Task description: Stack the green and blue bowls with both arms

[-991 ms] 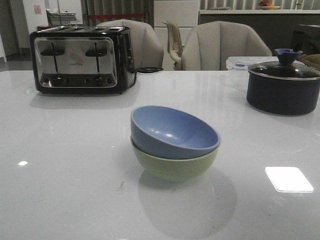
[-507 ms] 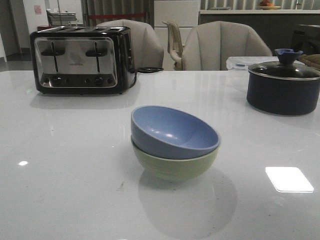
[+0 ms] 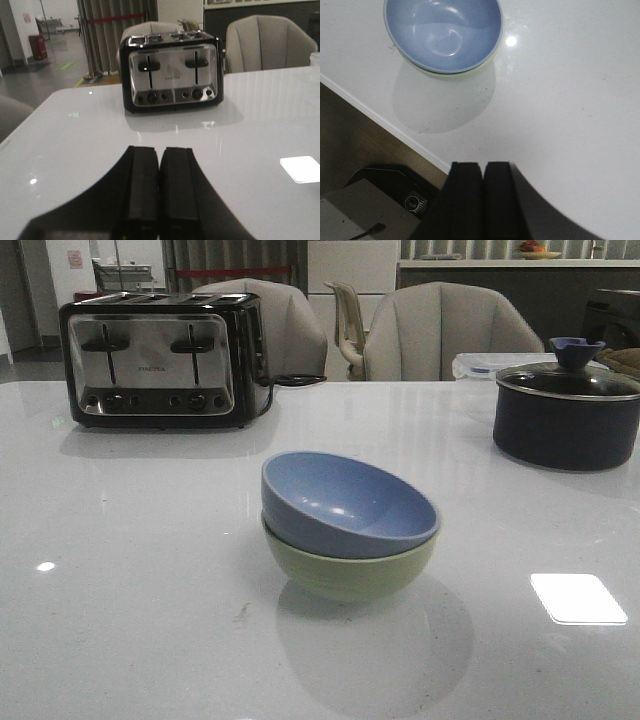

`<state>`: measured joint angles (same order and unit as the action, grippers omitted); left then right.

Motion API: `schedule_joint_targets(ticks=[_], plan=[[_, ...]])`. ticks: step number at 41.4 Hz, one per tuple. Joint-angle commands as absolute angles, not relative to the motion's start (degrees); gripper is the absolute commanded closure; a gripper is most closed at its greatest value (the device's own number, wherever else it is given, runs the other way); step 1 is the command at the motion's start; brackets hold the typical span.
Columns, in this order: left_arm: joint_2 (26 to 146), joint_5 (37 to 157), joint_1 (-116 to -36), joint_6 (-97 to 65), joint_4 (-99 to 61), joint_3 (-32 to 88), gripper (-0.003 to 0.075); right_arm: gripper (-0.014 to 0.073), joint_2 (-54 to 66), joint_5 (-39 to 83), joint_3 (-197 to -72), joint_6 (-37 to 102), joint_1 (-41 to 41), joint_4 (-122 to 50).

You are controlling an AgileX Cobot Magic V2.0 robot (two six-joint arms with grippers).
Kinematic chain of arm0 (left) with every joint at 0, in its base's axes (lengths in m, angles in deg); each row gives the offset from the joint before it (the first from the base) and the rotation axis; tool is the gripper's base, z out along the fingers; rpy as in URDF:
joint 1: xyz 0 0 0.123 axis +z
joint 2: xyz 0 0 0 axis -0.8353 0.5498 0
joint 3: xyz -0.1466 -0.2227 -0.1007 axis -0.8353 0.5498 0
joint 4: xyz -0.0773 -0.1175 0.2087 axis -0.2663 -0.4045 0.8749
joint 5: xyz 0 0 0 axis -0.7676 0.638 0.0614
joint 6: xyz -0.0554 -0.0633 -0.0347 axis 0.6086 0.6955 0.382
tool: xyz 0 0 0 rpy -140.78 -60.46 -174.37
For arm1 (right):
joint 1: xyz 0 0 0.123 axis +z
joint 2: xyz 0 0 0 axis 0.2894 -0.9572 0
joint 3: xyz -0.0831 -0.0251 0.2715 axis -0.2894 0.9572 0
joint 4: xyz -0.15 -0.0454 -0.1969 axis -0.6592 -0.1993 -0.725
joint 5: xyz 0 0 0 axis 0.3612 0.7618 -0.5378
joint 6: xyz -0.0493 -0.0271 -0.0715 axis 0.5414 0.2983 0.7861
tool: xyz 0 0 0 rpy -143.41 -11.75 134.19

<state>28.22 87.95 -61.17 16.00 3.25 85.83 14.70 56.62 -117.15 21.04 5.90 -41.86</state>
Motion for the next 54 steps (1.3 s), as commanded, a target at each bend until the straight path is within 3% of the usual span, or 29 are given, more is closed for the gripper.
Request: schedule_joint_targets(ticks=[1, 45, 54], plan=[[27.0, 79.9, -61.0, 16.3, 2.7, 87.0, 0.0618, 0.0559, 15.1, 53.8, -118.5, 21.6, 5.9, -41.6], [27.1, 78.3, -60.8, 16.3, 2.7, 87.0, 0.0618, 0.0559, 15.9, 53.5, -118.0, 21.6, 5.9, -41.6], [27.1, 78.3, -60.9, 16.3, 2.7, 87.0, 0.0618, 0.0559, 27.7, 47.9, -111.4, 21.7, -3.4, -41.8]])
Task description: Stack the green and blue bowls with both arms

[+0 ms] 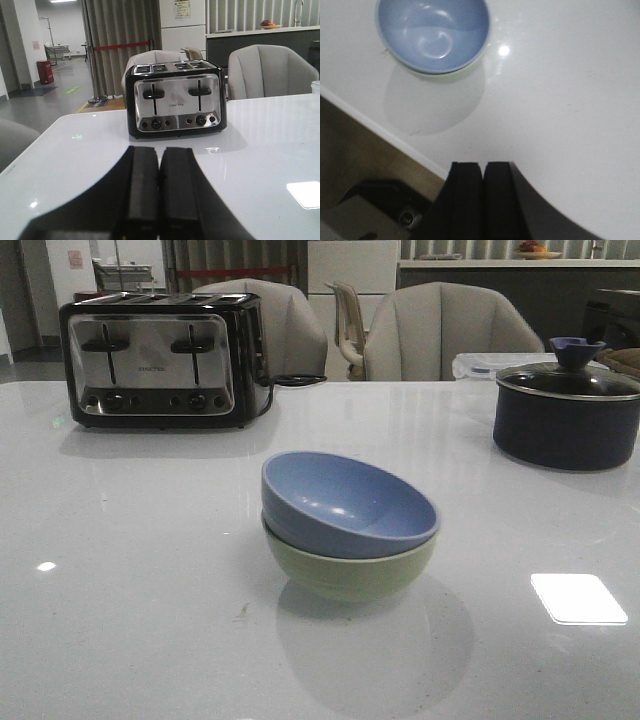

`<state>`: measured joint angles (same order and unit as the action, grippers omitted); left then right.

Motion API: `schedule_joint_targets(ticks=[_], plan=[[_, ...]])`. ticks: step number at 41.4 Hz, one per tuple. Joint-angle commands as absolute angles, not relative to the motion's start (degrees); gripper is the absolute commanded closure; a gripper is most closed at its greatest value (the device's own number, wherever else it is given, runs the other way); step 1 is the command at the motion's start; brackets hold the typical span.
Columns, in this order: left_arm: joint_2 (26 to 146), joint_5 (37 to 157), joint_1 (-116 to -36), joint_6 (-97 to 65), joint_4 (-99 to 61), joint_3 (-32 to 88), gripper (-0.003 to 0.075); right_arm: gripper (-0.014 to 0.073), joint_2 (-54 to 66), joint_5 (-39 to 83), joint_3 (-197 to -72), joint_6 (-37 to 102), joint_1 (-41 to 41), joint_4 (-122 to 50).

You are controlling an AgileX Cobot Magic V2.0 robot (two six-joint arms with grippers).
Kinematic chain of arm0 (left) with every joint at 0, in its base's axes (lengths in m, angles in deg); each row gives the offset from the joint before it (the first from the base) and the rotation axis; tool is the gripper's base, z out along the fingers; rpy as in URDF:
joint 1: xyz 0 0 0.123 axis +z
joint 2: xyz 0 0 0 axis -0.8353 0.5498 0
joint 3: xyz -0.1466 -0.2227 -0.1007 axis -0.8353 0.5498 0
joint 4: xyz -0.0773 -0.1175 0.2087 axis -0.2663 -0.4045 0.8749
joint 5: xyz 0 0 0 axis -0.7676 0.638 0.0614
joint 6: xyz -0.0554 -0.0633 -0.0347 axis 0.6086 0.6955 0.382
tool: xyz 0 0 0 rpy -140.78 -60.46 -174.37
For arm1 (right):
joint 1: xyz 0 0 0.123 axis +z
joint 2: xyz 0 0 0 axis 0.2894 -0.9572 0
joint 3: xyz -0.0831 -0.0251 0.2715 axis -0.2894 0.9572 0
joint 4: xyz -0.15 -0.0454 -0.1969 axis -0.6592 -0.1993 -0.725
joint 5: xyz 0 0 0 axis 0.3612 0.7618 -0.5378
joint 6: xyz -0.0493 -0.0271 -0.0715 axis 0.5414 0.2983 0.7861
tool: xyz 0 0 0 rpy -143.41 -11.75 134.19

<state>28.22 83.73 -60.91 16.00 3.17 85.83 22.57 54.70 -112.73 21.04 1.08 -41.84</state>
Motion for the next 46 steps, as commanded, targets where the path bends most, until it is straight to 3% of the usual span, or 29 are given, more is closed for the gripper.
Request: schedule_joint_targets(ticks=[1, 10, 20, 29, 46], plan=[[27.1, 78.3, -60.9, 16.3, 2.7, 87.0, 0.0618, 0.0559, 29.9, 45.9, -110.2, 21.7, -4.8, -41.9], [27.1, 78.3, -60.9, 16.3, 2.7, 87.0, 0.0618, 0.0559, 47.1, 26.1, -93.7, 21.7, -16.3, -42.2], [27.1, 78.3, -60.9, 16.3, 2.7, 87.0, 0.0618, 0.0559, 62.4, 17.5, -79.7, 21.7, -18.3, -42.2], [27.1, 78.3, -60.9, 16.3, 2.7, 87.0, 0.0618, 0.0559, 66.3, 10.6, -72.3, 21.6, -18.3, -42.1], [27.1, 78.3, -60.9, 16.3, 2.7, 87.0, 0.0619, 0.0559, 66.3, 11.2, -72.5, 21.1, -18.3, -42.2]])
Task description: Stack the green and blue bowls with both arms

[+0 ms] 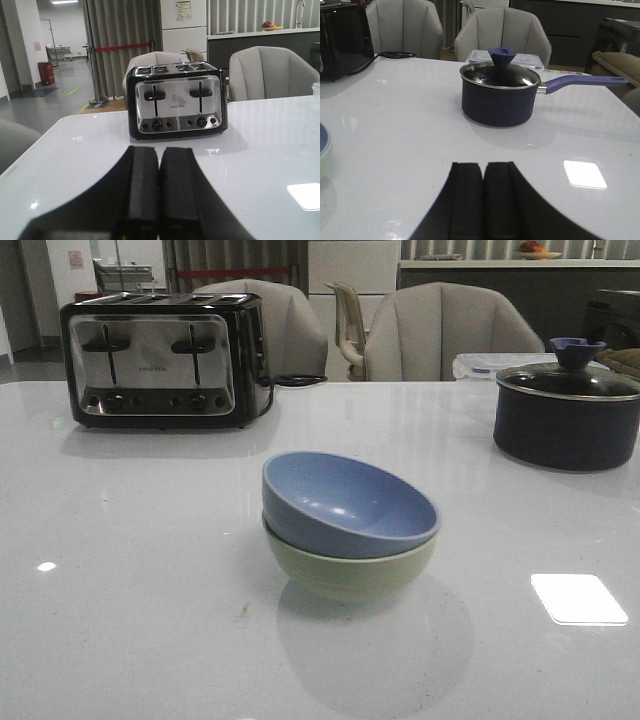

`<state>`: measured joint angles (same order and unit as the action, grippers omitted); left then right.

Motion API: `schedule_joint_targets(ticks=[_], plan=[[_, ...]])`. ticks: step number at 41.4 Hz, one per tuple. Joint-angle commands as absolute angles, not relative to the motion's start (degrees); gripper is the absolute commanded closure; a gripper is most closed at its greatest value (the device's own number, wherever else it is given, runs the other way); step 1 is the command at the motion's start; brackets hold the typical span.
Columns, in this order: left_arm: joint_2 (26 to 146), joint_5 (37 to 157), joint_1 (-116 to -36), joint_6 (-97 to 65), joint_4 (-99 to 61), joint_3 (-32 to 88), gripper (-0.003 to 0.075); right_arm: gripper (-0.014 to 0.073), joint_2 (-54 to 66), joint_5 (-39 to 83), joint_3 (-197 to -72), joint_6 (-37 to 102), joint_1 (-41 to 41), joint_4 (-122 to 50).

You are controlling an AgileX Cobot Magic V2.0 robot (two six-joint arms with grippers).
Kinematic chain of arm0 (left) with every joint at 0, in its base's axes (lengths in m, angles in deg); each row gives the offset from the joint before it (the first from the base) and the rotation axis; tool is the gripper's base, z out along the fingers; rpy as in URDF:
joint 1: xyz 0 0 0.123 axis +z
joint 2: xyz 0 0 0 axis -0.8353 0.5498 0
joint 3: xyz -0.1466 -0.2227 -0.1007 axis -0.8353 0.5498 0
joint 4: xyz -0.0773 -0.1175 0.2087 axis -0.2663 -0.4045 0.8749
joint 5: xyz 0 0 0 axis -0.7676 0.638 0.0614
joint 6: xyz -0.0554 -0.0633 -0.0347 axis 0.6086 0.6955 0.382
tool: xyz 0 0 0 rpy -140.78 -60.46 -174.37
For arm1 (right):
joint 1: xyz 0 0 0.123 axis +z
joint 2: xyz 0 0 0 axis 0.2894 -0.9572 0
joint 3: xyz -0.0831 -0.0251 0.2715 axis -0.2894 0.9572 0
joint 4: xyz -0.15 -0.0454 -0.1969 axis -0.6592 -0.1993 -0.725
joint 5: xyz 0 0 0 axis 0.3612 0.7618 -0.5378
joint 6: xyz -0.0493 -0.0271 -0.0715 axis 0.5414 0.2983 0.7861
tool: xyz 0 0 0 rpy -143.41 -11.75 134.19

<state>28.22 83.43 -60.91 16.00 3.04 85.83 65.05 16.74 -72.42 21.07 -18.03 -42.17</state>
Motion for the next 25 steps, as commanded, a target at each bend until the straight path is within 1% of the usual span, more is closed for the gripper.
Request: schedule_joint_targets(ticks=[1, 6, 9, 25], plan=[[27.1, 78.3, -60.9, 16.3, 2.7, 87.0, 0.0618, 0.0559, 66.3, 11.1, -72.5, 20.2, -18.3, -42.8], [27.1, 78.3, -60.9, 16.3, 2.7, 87.0, 0.0619, 0.0559, 66.3, 10.2, -72.5, 9.2, -18.3, -49.6], [27.1, 78.3, -60.9, 16.3, 2.7, 87.0, 0.0618, 0.0559, 66.3, 9.5, -72.5, 4.9, -18.3, -52.5], [27.1, 78.3, -60.9, 16.3, 2.7, 87.0, 0.0618, 0.0559, 66.3, 8.9, -72.5, 4.5, -18.3, -53.2]])
